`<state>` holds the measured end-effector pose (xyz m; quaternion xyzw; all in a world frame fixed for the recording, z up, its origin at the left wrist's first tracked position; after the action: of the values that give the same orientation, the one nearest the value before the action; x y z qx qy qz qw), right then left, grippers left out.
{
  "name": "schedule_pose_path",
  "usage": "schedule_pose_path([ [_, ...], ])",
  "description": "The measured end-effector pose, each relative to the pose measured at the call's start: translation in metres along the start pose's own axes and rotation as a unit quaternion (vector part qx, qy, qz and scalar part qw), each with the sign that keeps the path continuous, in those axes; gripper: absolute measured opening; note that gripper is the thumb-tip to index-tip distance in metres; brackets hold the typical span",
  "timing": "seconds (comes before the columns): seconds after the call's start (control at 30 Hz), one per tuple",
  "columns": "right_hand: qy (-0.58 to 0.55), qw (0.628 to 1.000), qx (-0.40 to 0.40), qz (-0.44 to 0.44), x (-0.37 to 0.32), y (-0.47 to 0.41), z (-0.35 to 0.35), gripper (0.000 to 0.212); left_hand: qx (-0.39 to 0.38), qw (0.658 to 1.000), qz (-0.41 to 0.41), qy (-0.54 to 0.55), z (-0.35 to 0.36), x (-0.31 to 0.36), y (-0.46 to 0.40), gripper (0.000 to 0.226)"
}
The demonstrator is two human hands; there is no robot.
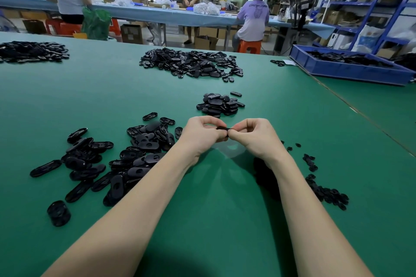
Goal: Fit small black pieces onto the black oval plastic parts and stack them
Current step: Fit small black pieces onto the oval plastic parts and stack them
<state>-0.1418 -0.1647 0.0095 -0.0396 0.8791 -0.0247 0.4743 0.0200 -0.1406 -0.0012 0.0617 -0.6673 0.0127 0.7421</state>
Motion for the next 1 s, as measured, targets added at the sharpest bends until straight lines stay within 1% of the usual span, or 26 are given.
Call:
schedule_pose_path([
  [0.07,-0.008,1.000,0.004,-0.003,-0.001,0.001,0.000,0.013,-0.002,1.000,0.007,-0.004,-0.001,0.000,-0.001,0.016],
  [0.17,-0.050,0.999,-0.002,-0.003,-0.001,0.002,0.001,0.012,-0.036,0.999,0.031,-0.006,-0.001,0.006,-0.003,0.016],
  [0.23,-0.078,0.997,-0.004,0.005,-0.001,0.002,0.002,0.010,-0.047,0.995,0.067,-0.057,-0.003,0.015,-0.005,0.019],
  [0.3,-0.096,0.995,0.002,0.017,-0.001,0.002,-0.002,0.010,-0.042,0.984,0.110,-0.135,-0.005,0.024,-0.005,0.021],
  [0.4,-0.109,0.994,0.013,0.022,0.001,0.002,-0.006,0.009,-0.025,0.956,0.172,-0.236,-0.004,0.034,-0.001,0.017],
  [0.5,-0.077,0.996,0.034,0.029,0.006,0.001,-0.011,0.009,-0.003,0.922,0.218,-0.321,-0.003,0.041,-0.001,0.013],
  [0.63,-0.064,0.996,0.052,0.028,0.010,-0.003,-0.016,0.009,0.020,0.901,0.201,-0.383,0.004,0.046,-0.020,0.016],
  [0.77,-0.058,0.996,0.060,0.029,0.014,-0.006,-0.017,0.010,0.040,0.873,0.203,-0.442,0.028,0.063,-0.052,0.015],
  [1.0,-0.063,0.996,0.061,0.030,0.017,-0.009,-0.016,0.013,0.078,0.788,0.222,-0.569,0.059,0.076,-0.104,0.025],
])
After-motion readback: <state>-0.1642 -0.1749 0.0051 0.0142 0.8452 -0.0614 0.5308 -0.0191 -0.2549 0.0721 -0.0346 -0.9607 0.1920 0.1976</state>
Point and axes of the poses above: each hand's wrist, its own y-axis away from the middle knuckle, its own z-axis out of the palm, x = y × z, the point moved 10 cm from there along -y, towards the middle knuckle, and after that the axes turned 8 degrees about y, right-handed, at the moved point
